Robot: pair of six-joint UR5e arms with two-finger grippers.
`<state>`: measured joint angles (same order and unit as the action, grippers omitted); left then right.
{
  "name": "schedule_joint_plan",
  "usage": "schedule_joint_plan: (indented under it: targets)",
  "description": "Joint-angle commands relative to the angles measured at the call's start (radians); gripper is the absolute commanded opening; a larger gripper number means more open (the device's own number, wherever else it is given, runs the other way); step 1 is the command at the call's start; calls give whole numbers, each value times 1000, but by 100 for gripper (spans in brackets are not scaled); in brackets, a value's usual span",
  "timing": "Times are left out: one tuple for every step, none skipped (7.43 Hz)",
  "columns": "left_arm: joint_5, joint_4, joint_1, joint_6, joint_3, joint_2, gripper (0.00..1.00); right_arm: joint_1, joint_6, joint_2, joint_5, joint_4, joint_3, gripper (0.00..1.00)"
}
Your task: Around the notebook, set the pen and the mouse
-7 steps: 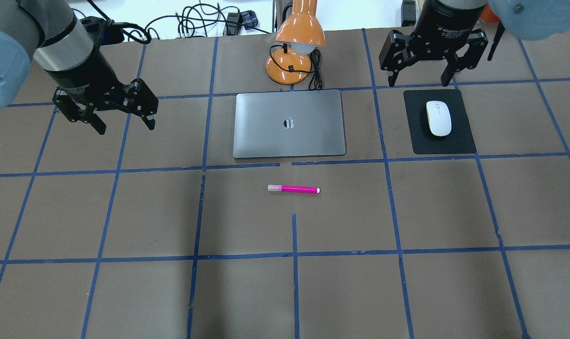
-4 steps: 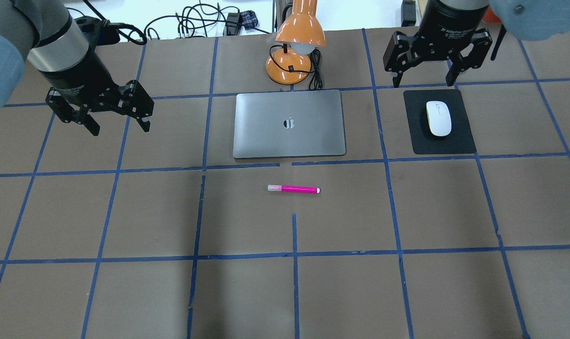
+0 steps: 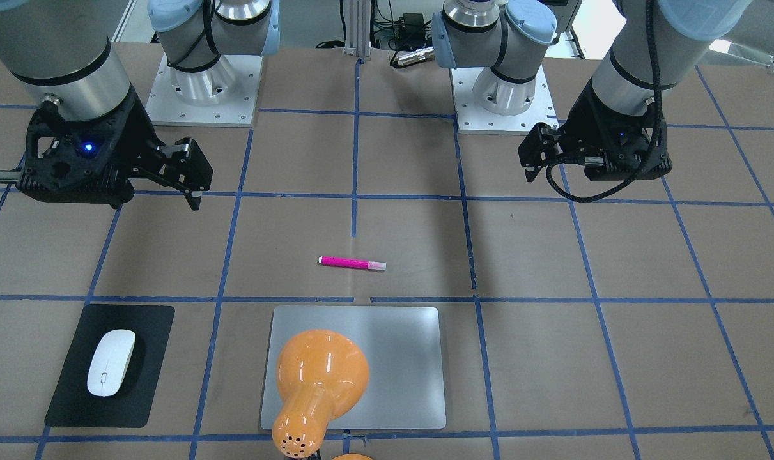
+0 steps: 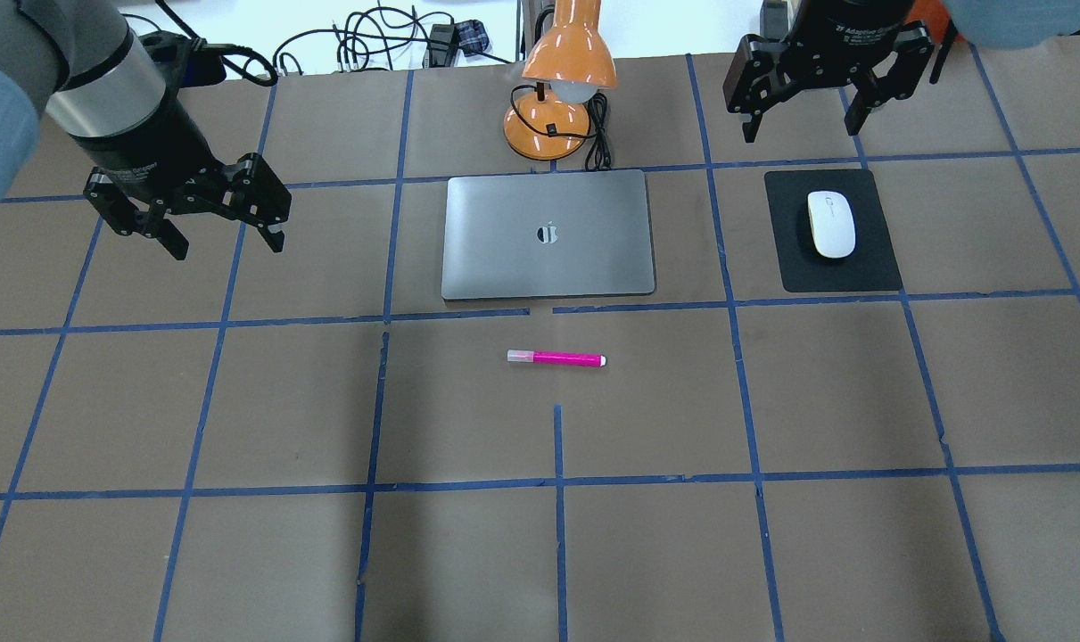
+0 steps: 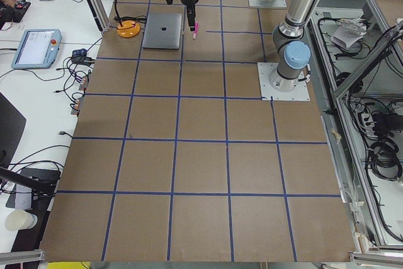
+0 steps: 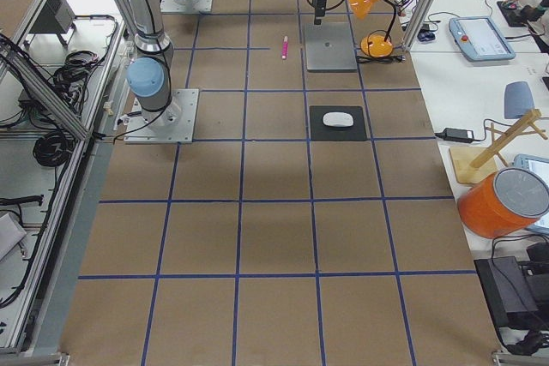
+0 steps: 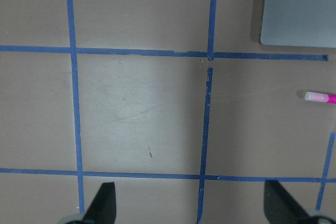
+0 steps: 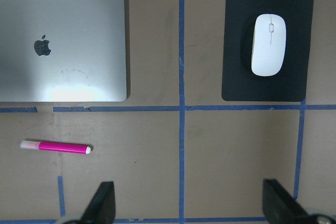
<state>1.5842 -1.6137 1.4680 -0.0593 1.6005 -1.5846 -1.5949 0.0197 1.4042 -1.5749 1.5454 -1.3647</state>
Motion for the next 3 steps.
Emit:
schedule_joint_plan:
  targets:
    - [-1,0,0,-1,1,0,100,9,3,-4,16,-10,-8,100]
    - [-4,0,2,-1,0,-2,100,10,26,-4,21,-13,-8,100]
    - [-4,0,2,-1,1,-3,100,10,25,-4,19,-14,-11,100]
